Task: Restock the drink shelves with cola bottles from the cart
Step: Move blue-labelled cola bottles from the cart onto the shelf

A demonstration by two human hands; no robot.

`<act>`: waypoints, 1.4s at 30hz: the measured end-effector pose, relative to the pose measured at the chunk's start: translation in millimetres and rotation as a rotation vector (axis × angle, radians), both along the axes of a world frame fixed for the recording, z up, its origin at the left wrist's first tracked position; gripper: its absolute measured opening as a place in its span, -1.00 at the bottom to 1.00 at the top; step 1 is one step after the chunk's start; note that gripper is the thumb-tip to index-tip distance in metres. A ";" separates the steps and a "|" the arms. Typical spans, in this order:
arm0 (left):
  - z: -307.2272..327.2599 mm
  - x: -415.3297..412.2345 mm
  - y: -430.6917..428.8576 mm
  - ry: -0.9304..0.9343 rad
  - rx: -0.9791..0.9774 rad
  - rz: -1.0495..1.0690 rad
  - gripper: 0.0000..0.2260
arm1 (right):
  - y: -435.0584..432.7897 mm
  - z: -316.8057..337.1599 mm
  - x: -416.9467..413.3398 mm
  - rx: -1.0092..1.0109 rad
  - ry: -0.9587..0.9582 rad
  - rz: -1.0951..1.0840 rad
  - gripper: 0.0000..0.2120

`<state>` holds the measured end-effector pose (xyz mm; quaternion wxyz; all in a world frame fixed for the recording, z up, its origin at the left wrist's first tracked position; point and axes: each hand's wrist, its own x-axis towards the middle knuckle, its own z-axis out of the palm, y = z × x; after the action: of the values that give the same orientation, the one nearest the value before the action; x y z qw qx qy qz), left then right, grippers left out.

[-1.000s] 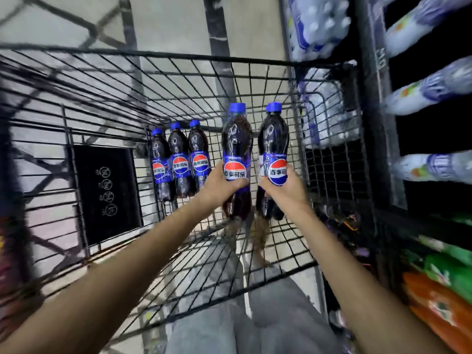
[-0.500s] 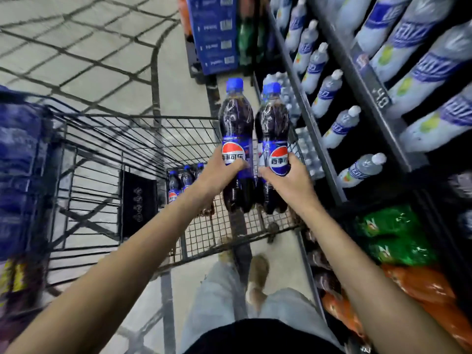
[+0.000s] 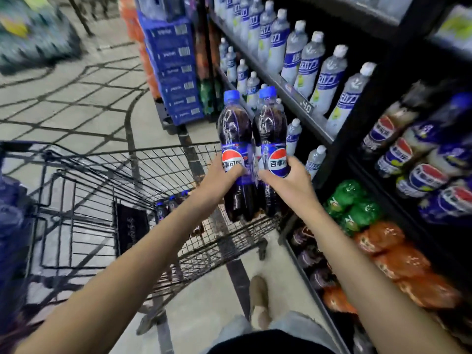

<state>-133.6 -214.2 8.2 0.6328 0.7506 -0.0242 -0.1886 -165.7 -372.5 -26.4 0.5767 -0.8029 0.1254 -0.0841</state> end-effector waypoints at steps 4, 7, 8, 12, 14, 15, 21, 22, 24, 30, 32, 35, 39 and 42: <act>-1.3 -46.5 5.4 0.025 -0.064 -0.076 -0.81 | 6.9 7.0 -59.7 -0.029 0.012 -0.105 -0.64; -4.1 -79.4 7.0 0.034 -0.091 -0.161 -0.68 | 8.5 9.6 -108.2 -0.064 0.019 -0.196 -0.62; -4.3 -90.8 6.5 0.034 -0.093 -0.199 -0.65 | 8.2 11.0 -123.5 -0.076 0.034 -0.229 -0.59; -6.4 -132.2 -3.7 0.089 -0.167 -0.292 -0.75 | 2.0 19.3 -177.8 -0.114 0.064 -0.325 -0.46; -4.2 -149.6 -13.1 0.109 -0.165 -0.326 -0.76 | -1.8 25.0 -200.0 -0.098 0.071 -0.369 -0.45; -1.9 -158.1 -18.6 0.115 -0.159 -0.349 -0.71 | -3.8 27.2 -209.7 -0.093 0.069 -0.395 -0.46; 5.6 -199.2 -50.0 0.127 -0.207 -0.448 -0.69 | -21.2 41.9 -260.4 -0.110 0.062 -0.532 -0.51; 7.3 -205.0 -55.1 0.135 -0.213 -0.466 -0.66 | -25.0 43.3 -268.5 -0.120 0.058 -0.553 -0.54; 10.6 -217.0 -65.7 0.147 -0.229 -0.499 -0.59 | -32.7 46.2 -285.0 -0.145 0.053 -0.598 -0.58; 6.4 -261.3 -109.6 0.152 -0.291 -0.626 -0.61 | -62.0 47.2 -346.9 -0.101 0.063 -0.661 -0.55; 1.4 -280.4 -128.4 0.160 -0.305 -0.660 -0.65 | -74.4 45.1 -372.9 -0.085 0.082 -0.691 -0.50; -6.6 -313.9 -160.2 0.168 -0.298 -0.708 -0.69 | -97.2 40.5 -415.9 -0.064 0.101 -0.719 -0.52; -16.5 -364.4 -204.3 0.201 -0.296 -0.746 -0.75 | -135.8 32.7 -476.6 -0.076 0.109 -0.768 -0.70; -19.3 -405.8 -235.9 0.277 -0.281 -0.796 -0.69 | -165.6 27.7 -521.3 -0.046 0.118 -0.787 -0.68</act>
<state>-539.4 -450.0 -11.1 0.6041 0.5573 -0.2518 -0.5110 -687.0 -538.1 1.2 0.4739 -0.7097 0.4545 -0.2552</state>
